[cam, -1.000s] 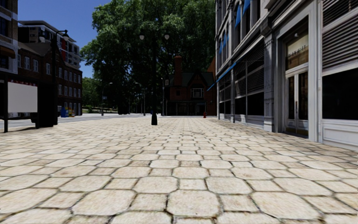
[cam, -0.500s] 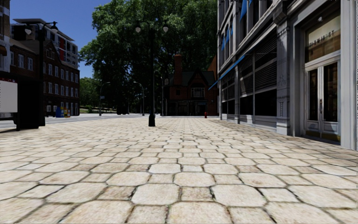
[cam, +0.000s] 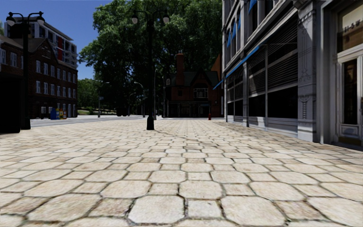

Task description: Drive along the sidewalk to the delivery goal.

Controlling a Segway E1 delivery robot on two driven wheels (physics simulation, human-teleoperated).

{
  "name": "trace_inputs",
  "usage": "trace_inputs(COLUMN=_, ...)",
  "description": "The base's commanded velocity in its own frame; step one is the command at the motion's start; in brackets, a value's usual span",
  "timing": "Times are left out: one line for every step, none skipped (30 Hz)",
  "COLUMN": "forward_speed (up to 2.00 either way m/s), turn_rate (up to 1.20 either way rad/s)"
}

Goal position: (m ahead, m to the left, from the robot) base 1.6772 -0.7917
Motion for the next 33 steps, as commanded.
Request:
trace_inputs(forward_speed=2.00, turn_rate=0.00)
trace_inputs(forward_speed=2.00, turn_rate=0.00)
trace_inputs(forward_speed=2.00, turn_rate=0.00)
trace_inputs(forward_speed=2.00, turn_rate=0.00)
trace_inputs(forward_speed=2.00, turn_rate=0.00)
trace_inputs(forward_speed=2.00, turn_rate=0.00)
trace_inputs(forward_speed=2.00, turn_rate=0.00)
trace_inputs(forward_speed=2.00, turn_rate=0.00)
trace_inputs(forward_speed=2.00, turn_rate=0.00)
trace_inputs(forward_speed=1.98, turn_rate=0.00)
trace_inputs(forward_speed=1.98, turn_rate=0.00)
trace_inputs(forward_speed=1.81, turn_rate=0.00)
trace_inputs(forward_speed=1.58, turn_rate=0.00)
trace_inputs(forward_speed=1.48, turn_rate=0.00)
trace_inputs(forward_speed=1.46, turn_rate=0.00)
trace_inputs(forward_speed=1.45, turn_rate=0.00)
trace_inputs(forward_speed=1.45, turn_rate=0.00)
trace_inputs(forward_speed=1.45, turn_rate=0.00)
trace_inputs(forward_speed=1.45, turn_rate=0.00)
trace_inputs(forward_speed=1.38, turn_rate=-0.02)
trace_inputs(forward_speed=1.27, turn_rate=-0.20)
trace_inputs(forward_speed=1.20, turn_rate=-0.26)
trace_inputs(forward_speed=1.20, turn_rate=-0.26)
trace_inputs(forward_speed=1.17, turn_rate=-0.28)
trace_inputs(forward_speed=1.16, turn_rate=-0.29)
trace_inputs(forward_speed=1.16, turn_rate=-0.29)
trace_inputs(forward_speed=1.14, turn_rate=-0.32)
trace_inputs(forward_speed=1.14, turn_rate=-0.36)
trace_inputs(forward_speed=1.13, turn_rate=-0.37)
trace_inputs(forward_speed=1.13, turn_rate=-0.38)
trace_inputs(forward_speed=1.12, turn_rate=-0.39)
trace_inputs(forward_speed=1.12, turn_rate=-0.39)
trace_inputs(forward_speed=1.11, turn_rate=-0.39)
